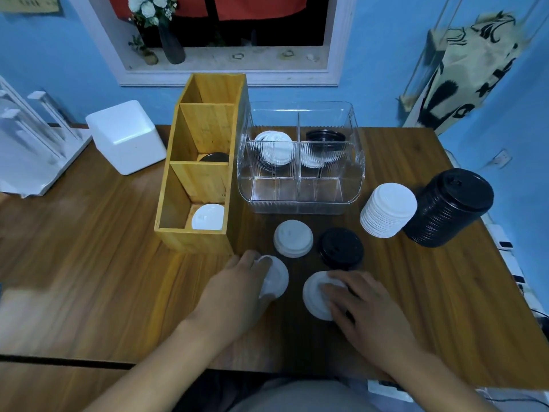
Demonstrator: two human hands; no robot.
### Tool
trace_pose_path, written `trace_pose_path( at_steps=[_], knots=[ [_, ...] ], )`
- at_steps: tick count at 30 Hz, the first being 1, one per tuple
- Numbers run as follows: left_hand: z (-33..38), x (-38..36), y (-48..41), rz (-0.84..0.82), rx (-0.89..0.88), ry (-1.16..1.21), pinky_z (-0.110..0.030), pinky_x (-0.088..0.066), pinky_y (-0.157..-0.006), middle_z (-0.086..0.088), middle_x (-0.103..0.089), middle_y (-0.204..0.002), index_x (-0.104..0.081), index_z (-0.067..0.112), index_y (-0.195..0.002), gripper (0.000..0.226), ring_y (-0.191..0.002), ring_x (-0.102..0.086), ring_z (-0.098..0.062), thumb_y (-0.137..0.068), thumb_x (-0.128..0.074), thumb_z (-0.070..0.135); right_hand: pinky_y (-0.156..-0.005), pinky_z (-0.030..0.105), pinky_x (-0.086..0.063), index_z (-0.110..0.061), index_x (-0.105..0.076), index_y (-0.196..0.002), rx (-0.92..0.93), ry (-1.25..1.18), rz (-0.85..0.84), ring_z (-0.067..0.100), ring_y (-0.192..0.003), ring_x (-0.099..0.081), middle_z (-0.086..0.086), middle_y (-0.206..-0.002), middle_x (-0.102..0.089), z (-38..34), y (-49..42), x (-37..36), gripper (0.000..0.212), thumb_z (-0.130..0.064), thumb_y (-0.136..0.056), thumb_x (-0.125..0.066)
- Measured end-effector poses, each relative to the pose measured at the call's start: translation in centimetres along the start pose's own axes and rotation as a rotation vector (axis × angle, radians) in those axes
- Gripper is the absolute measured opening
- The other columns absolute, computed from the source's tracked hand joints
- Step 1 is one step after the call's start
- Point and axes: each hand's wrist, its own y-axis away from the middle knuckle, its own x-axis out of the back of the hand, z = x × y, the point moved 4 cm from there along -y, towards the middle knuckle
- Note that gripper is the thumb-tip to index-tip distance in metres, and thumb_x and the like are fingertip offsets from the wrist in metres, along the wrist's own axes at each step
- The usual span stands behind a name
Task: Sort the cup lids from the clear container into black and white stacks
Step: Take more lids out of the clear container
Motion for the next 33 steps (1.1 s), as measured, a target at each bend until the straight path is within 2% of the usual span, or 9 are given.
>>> trace_pose_path(
  at_steps=[5,7,10,14,19,23,28,30,33],
  knots=[
    [0.7,2.0,-0.9,0.011,-0.052,-0.042,-0.025,-0.049,-0.095,0.011,-0.043,-0.150,-0.036,0.031,-0.152,0.066,-0.126,-0.050,-0.013,-0.095,-0.062,0.054,-0.083,0.033,-0.051,-0.029,-0.069,-0.115,-0.025,0.006,0.004,0.015,-0.112,-0.057,-0.009,-0.128,-0.062,-0.6,-3.5,1.1,0.029,-0.039,-0.097,-0.049],
    [0.7,4.6,-2.7,0.069,-0.070,-0.050,-0.025,-0.051,-0.093,0.010,-0.049,-0.146,-0.040,0.031,-0.150,0.064,-0.122,-0.054,-0.012,-0.095,-0.061,0.055,-0.089,0.028,-0.047,-0.028,-0.070,-0.117,-0.080,-0.003,0.031,0.012,-0.111,-0.058,-0.009,-0.124,-0.065,0.2,-6.1,3.2,0.028,-0.038,-0.097,-0.052],
    [0.5,9.1,-7.3,0.179,-0.079,-0.027,-0.033,-0.057,-0.089,0.007,-0.060,-0.133,-0.051,0.028,-0.141,0.056,-0.114,-0.059,-0.014,-0.094,-0.063,0.055,-0.088,0.022,-0.043,-0.025,-0.069,-0.117,-0.122,-0.037,0.100,0.012,-0.107,-0.058,-0.007,-0.119,-0.067,1.6,-11.5,6.8,0.025,-0.031,-0.095,-0.060],
    [-0.7,12.9,-15.9,0.252,-0.042,-0.074,-0.040,-0.053,-0.091,-0.004,-0.062,-0.128,-0.056,0.018,-0.134,0.046,-0.113,-0.060,-0.025,-0.098,-0.061,0.046,-0.087,0.028,-0.046,-0.023,-0.065,-0.121,-0.114,-0.072,0.125,0.012,-0.104,-0.056,-0.005,-0.120,-0.064,3.4,-19.7,9.9,0.026,-0.026,-0.095,-0.061],
    [-3.1,13.9,-24.4,0.057,0.020,-0.195,-0.041,-0.049,-0.094,-0.012,-0.061,-0.133,-0.056,0.014,-0.135,0.044,-0.119,-0.058,-0.033,-0.099,-0.062,0.039,-0.092,0.034,-0.044,-0.023,-0.064,-0.120,-0.242,-0.011,-0.013,0.025,-0.112,-0.056,0.004,-0.120,-0.062,7.4,-27.7,10.1,0.027,-0.024,-0.093,-0.062],
    [-2.9,14.7,-28.3,-0.076,-0.020,-0.103,-0.039,-0.047,-0.099,-0.007,-0.062,-0.135,-0.063,0.018,-0.133,0.040,-0.123,-0.056,-0.029,-0.104,-0.053,0.044,-0.097,0.035,-0.042,-0.020,-0.064,-0.124,-0.314,0.058,-0.158,0.030,-0.123,-0.052,0.007,-0.127,-0.063,9.8,-32.0,9.2,0.033,-0.034,-0.094,-0.063],
    [-3.3,13.5,-31.5,-0.224,-0.013,-0.215,-0.038,-0.054,-0.091,-0.004,-0.067,-0.125,-0.067,0.019,-0.130,0.031,-0.105,-0.063,-0.027,-0.101,-0.061,0.029,-0.089,0.035,-0.047,-0.021,-0.065,-0.113,-0.361,0.164,-0.403,0.027,-0.107,-0.059,0.003,-0.112,-0.067,10.7,-34.8,7.4,0.045,-0.056,-0.086,-0.065],
    [-3.4,12.9,-32.1,-0.286,-0.004,-0.271,-0.037,-0.055,-0.087,-0.002,-0.069,-0.116,-0.067,0.023,-0.131,0.039,-0.096,-0.064,-0.025,-0.095,-0.071,0.036,-0.082,0.034,-0.049,-0.024,-0.065,-0.105,-0.380,0.185,-0.522,0.026,-0.098,-0.061,0.001,-0.106,-0.067,10.4,-35.5,6.7,0.051,-0.065,-0.076,-0.059],
    [-3.5,12.4,-32.9,-0.348,-0.012,-0.368,-0.038,-0.057,-0.082,0.001,-0.068,-0.101,-0.066,0.024,-0.131,0.062,-0.084,-0.066,-0.022,-0.078,-0.085,0.050,-0.086,0.036,-0.052,-0.025,-0.066,-0.104,-0.388,0.234,-0.643,0.025,-0.095,-0.062,0.001,-0.104,-0.066,10.1,-36.4,5.7,0.059,-0.066,-0.060,-0.058]
  ],
)
